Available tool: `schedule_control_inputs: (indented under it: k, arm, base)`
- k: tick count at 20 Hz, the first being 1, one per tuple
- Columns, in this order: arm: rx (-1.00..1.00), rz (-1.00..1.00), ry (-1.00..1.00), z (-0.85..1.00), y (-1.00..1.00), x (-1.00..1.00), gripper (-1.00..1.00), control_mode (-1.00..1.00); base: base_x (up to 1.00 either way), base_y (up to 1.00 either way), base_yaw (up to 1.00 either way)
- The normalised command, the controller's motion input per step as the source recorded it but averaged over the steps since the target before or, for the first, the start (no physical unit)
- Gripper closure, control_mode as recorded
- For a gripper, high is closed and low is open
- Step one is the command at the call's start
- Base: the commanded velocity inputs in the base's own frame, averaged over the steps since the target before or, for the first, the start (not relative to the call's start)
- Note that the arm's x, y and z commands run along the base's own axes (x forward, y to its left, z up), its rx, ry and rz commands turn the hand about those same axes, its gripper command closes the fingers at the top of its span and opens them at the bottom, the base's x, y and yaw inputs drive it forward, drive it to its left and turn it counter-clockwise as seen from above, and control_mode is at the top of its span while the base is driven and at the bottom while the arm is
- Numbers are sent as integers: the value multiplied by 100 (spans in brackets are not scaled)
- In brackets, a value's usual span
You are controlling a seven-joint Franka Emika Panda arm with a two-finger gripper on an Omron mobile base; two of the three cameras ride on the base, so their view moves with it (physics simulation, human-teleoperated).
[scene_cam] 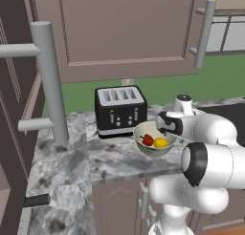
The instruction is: Place the bowl with the bell pepper and lemon on the top shelf of the fridge. Place the bowl with the fish and chicken drumstick on the second highest shelf of the fridge.
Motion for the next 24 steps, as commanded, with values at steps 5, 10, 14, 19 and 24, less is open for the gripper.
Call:
schedule_control_inputs:
  k: [5,10,14,19,24]
  arm:
    - [0,0,0,-28,0,0,100,-100]
    - [0,0,0,-5,0,0,100,-100]
    - [0,0,0,0,0,0,100,-100]
    - [-1,0,-9,6,13,-9,100,-100]
    - [0,0,-19,57,10,-32,100,-100]
  base:
    - [0,0,0]
    - [0,0,0]
    - [0,0,0]
    - [0,0,0]
    - [0,0,0]
